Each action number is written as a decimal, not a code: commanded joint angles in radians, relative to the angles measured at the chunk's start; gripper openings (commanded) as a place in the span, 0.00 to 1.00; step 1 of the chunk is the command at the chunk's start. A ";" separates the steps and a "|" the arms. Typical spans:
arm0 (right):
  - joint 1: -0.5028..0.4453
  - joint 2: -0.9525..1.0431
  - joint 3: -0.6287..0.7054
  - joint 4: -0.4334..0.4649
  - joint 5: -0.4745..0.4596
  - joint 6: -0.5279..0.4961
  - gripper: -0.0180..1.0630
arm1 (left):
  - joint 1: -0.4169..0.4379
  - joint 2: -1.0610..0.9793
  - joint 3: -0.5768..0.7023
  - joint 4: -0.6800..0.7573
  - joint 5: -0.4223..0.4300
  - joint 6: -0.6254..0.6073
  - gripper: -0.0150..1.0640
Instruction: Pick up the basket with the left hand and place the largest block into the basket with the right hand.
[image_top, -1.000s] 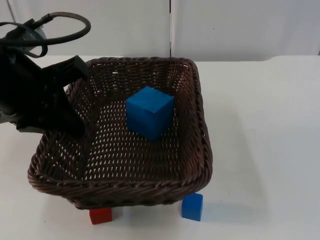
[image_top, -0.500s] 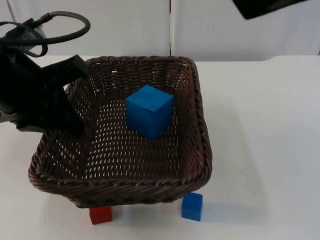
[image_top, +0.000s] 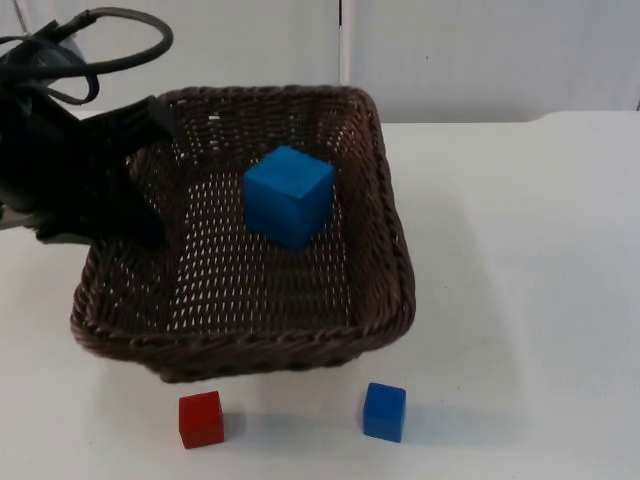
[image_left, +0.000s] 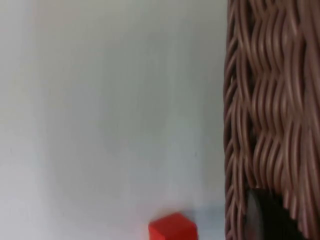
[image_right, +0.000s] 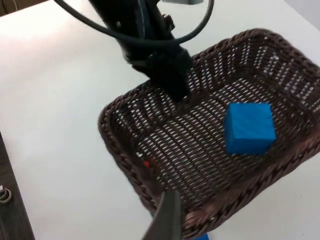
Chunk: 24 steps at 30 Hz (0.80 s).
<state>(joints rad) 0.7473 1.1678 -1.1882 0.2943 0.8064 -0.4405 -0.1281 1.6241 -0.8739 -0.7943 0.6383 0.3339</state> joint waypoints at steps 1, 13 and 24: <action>0.005 -0.009 0.005 0.000 -0.007 0.006 0.70 | -0.001 0.018 -0.038 -0.051 -0.005 0.010 0.01; 0.005 -0.009 0.005 -0.005 -0.003 0.006 0.70 | -0.038 0.306 -0.335 -0.123 -0.004 0.055 0.01; 0.005 -0.009 0.005 -0.005 -0.003 0.002 0.70 | -0.105 0.575 -0.561 -0.114 -0.023 0.058 0.01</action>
<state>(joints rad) 0.7473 1.1678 -1.1882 0.2934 0.8082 -0.4385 -0.2204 2.1726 -1.3952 -0.8688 0.6146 0.3881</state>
